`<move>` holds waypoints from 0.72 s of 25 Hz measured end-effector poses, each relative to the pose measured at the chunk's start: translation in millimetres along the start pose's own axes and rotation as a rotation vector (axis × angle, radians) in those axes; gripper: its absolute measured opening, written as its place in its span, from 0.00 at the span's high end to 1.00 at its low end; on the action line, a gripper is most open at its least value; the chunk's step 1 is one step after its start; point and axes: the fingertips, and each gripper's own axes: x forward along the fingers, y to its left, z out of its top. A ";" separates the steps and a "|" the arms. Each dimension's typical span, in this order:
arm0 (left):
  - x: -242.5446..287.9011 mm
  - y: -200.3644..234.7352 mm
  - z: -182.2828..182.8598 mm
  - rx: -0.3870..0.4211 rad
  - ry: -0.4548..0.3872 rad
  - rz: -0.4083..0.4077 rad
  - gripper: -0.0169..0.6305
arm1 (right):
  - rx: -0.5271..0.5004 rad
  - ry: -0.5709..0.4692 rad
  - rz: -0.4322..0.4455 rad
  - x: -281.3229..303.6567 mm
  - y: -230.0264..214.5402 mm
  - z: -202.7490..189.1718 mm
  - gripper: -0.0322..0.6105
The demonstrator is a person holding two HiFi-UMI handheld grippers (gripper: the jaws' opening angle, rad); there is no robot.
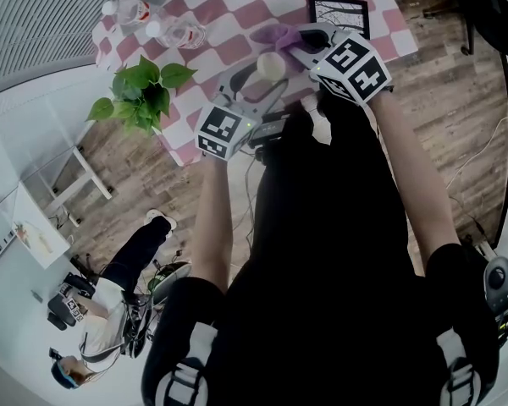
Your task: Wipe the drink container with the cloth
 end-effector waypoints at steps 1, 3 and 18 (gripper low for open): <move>-0.2 0.4 -0.9 -0.002 0.004 0.000 0.55 | 0.014 0.010 -0.009 0.2 -3.5 -6.1 0.85; -0.5 1.5 -3.7 -0.009 0.012 0.000 0.55 | 0.042 0.037 -0.031 0.5 -11.2 -21.2 0.85; 11.8 -0.4 9.5 0.017 0.016 -0.033 0.56 | 0.134 0.008 -0.227 -49.4 -46.2 -52.0 0.85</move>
